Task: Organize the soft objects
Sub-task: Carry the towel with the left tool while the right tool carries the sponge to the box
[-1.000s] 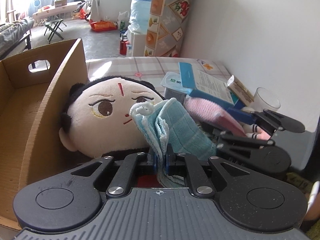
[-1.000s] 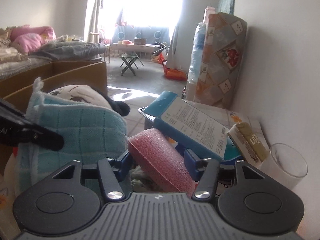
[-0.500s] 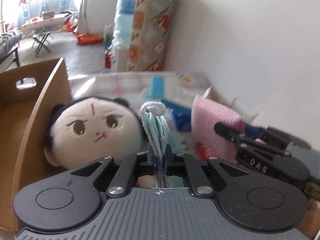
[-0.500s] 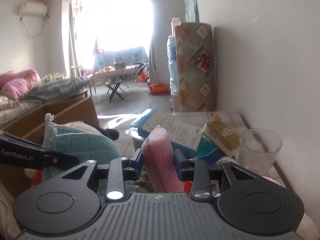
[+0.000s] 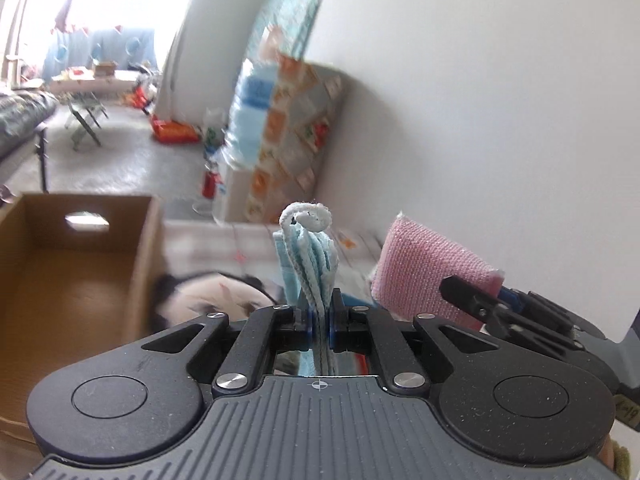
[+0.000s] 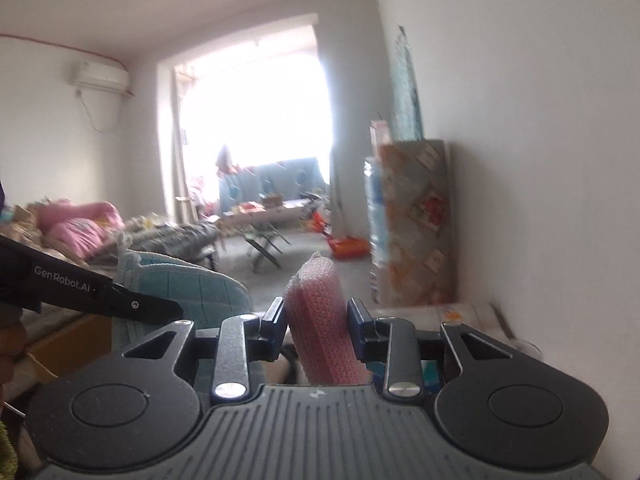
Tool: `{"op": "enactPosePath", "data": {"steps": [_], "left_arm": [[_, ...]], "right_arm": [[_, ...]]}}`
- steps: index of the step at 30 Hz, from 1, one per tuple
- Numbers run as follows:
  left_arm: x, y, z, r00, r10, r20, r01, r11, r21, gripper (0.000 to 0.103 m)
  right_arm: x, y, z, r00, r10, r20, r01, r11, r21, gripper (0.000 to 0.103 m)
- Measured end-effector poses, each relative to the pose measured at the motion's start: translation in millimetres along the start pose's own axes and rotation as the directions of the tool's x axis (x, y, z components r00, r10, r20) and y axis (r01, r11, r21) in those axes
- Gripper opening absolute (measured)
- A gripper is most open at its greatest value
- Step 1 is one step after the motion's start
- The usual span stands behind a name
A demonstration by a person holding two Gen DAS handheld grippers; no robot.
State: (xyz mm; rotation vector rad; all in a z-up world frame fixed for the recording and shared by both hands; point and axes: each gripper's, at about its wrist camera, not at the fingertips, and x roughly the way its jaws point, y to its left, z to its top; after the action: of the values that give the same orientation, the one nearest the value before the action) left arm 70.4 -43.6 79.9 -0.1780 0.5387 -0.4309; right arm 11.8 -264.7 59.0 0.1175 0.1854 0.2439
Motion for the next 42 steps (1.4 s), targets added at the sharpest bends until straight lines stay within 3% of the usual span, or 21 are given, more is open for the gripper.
{"op": "enactPosePath", "data": {"steps": [4, 9, 14, 18, 22, 27, 31, 33, 35, 39, 40, 42], "left_arm": [[-35, 23, 15, 0.995, 0.078, 0.065, -0.078, 0.997, -0.010, 0.005], [-56, 61, 38, 0.978, 0.176, 0.113, -0.173, 0.984, -0.036, 0.005], [-35, 105, 62, 0.961, 0.269, 0.067, -0.265, 0.962, -0.060, 0.005], [-4, 152, 74, 0.938, 0.345, -0.017, -0.346, 0.936, -0.070, 0.005], [34, 199, 81, 0.884, 0.456, -0.105, -0.463, 0.885, -0.053, 0.005], [92, 237, 86, 0.781, 0.599, -0.176, -0.592, 0.800, 0.096, 0.005], [153, 256, 78, 0.713, 0.655, -0.252, -0.617, 0.756, 0.220, 0.005], [177, 265, 69, 0.690, 0.656, -0.306, -0.612, 0.754, 0.237, 0.005], [195, 279, 67, 0.682, 0.639, -0.356, -0.605, 0.767, 0.217, 0.005], [204, 299, 72, 0.715, 0.586, -0.382, -0.588, 0.799, 0.125, 0.006], [204, 301, 75, 0.717, 0.593, -0.367, -0.595, 0.794, 0.121, 0.006], [205, 297, 77, 0.703, 0.629, -0.333, -0.620, 0.771, 0.145, 0.006]], "right_arm": [[5, 25, 26, 0.990, 0.136, 0.044, -0.136, 0.991, 0.012, 0.035], [41, 63, 56, 0.954, 0.294, 0.053, -0.295, 0.956, 0.008, 0.035], [111, 91, 68, 0.905, 0.423, -0.048, -0.417, 0.903, 0.105, 0.035], [174, 111, 63, 0.872, 0.468, -0.146, -0.440, 0.878, 0.188, 0.035], [225, 133, 57, 0.861, 0.460, -0.215, -0.424, 0.884, 0.194, 0.035], [263, 145, 48, 0.844, 0.473, -0.251, -0.426, 0.877, 0.221, 0.035], [277, 140, 41, 0.845, 0.476, -0.245, -0.420, 0.873, 0.249, 0.035], [281, 135, 38, 0.847, 0.472, -0.244, -0.410, 0.873, 0.264, 0.035], [282, 129, 34, 0.847, 0.468, -0.251, -0.399, 0.873, 0.280, 0.035], [279, 117, 27, 0.847, 0.464, -0.260, -0.390, 0.874, 0.289, 0.035], [278, 115, 25, 0.848, 0.461, -0.261, -0.388, 0.876, 0.288, 0.035], [277, 112, 23, 0.847, 0.460, -0.266, -0.385, 0.876, 0.289, 0.035]]}}
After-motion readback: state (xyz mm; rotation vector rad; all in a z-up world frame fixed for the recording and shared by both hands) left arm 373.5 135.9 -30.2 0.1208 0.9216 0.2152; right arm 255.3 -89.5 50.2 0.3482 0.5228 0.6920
